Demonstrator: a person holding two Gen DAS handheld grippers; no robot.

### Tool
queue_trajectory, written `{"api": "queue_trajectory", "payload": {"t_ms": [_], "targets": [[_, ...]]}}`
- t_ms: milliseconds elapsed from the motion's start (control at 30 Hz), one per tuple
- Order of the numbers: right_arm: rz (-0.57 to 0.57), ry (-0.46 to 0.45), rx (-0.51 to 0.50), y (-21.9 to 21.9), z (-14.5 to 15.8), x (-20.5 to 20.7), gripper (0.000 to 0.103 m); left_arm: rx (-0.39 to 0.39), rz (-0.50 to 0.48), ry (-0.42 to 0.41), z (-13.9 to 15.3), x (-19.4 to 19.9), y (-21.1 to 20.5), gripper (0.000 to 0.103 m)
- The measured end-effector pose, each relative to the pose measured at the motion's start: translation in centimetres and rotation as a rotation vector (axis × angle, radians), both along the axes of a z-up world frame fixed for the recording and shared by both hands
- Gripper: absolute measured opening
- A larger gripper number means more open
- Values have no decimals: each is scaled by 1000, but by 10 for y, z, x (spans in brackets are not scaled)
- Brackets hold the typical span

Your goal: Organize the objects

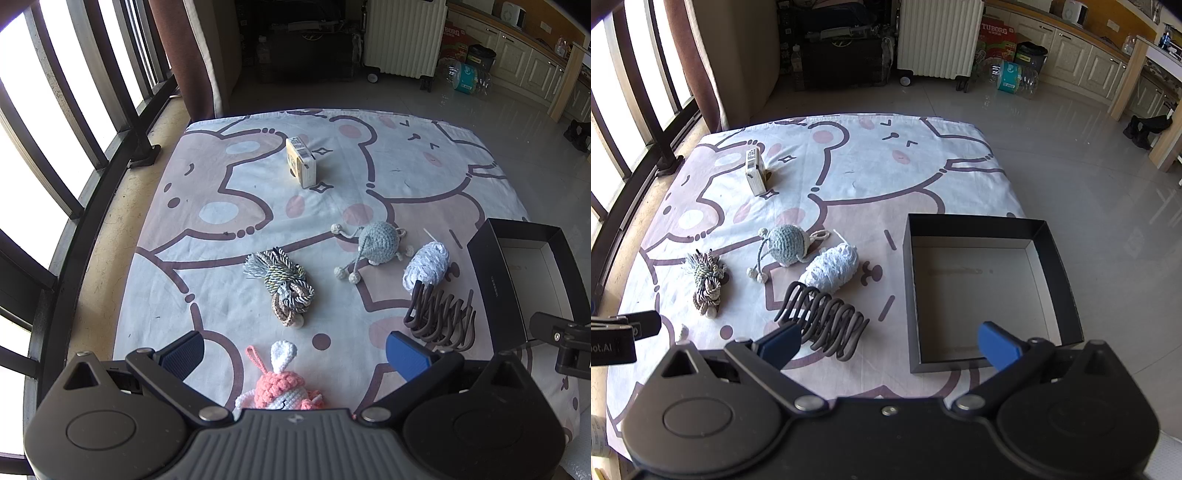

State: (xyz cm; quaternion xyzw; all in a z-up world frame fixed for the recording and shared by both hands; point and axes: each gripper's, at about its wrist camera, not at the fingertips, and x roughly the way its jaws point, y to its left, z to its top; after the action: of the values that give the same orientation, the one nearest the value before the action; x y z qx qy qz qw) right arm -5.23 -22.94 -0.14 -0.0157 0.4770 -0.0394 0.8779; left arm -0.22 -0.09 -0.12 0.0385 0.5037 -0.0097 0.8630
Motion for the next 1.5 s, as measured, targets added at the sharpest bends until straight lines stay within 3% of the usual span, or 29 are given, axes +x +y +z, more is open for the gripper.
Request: {"api": "queue_trajectory", "payload": {"t_ms": [1500], "targets": [[8, 4, -3, 1, -4, -2, 103, -3, -18, 0, 0, 0, 0, 103]]}}
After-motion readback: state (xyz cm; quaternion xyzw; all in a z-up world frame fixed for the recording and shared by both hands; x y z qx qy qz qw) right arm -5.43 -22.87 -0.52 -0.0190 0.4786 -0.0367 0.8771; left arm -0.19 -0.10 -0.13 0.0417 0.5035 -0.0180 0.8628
